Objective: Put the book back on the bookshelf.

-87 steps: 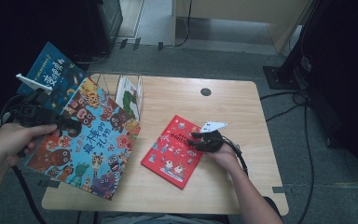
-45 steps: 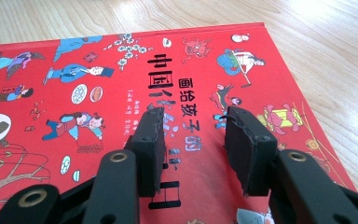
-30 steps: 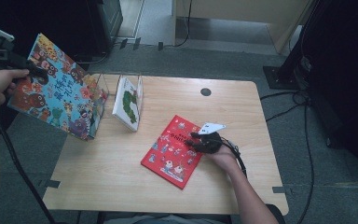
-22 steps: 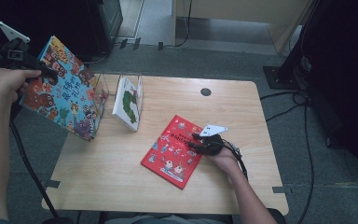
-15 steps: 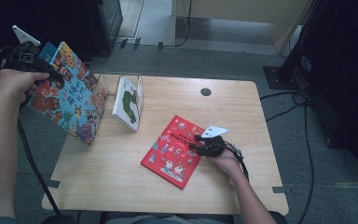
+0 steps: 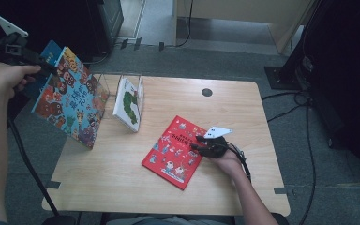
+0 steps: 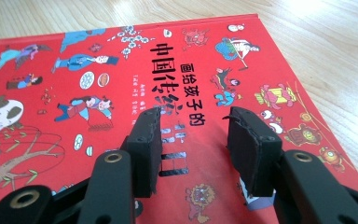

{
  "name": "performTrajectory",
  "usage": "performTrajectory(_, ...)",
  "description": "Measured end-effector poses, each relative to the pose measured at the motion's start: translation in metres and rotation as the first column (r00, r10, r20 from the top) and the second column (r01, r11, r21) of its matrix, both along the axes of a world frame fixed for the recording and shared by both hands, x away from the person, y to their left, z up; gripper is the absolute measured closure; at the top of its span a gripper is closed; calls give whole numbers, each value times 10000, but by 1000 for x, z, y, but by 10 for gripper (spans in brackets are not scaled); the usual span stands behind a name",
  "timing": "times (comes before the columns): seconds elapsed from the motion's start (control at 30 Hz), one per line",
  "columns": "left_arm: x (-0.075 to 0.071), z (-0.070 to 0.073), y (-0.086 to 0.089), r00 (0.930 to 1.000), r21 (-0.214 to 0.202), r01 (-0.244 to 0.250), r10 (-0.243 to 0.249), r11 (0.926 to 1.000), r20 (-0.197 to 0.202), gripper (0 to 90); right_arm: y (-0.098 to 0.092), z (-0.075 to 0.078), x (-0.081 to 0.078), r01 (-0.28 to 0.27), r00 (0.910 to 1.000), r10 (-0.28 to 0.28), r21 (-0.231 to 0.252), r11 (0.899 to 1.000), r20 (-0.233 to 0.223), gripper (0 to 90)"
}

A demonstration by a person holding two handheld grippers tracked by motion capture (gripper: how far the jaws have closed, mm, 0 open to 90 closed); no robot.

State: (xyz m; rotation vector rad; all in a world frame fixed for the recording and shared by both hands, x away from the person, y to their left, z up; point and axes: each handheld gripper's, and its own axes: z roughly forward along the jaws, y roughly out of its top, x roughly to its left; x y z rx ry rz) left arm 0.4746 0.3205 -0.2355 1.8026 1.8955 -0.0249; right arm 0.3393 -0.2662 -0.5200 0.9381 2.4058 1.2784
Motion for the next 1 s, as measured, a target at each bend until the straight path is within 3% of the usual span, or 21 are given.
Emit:
performTrajectory(0.07,-6,7,8,9993,-397,-102,116,9992,343,676,0,0,0,-17,10000,17,49,10000,-36,541)
performTrajectory(0.17,-14,13,8,9990,-246,-17,28,9997,444,651,0,0,0,-9,10000,10,44,10000,-69,539)
performTrajectory(0.27,-21,16,-1,9969,-136,493,-484,9987,614,631,-1,1,1,79,9998,-77,64,9999,-188,540)
performTrajectory(0.4,-31,14,-16,9927,-576,980,-935,9935,756,657,-4,3,1,278,9988,-275,68,9996,-408,540)
performTrajectory(0.47,-35,13,-25,9895,-459,1226,-1185,9914,832,654,-6,4,1,321,9980,-312,151,9994,-543,538)
performTrajectory(0.67,-48,-1,-52,9784,-540,1928,-1878,9798,867,640,-9,6,-1,355,9969,-357,-41,9994,-695,535)
performTrajectory(0.8,-52,-21,-68,9743,-467,2188,-2156,9746,660,630,-12,8,-2,363,9972,-372,-154,9992,-645,536)
performTrajectory(1.0,-61,-43,-90,9621,-625,2678,-2634,9614,711,627,-19,14,-5,467,9978,-471,-96,9989,-475,539)
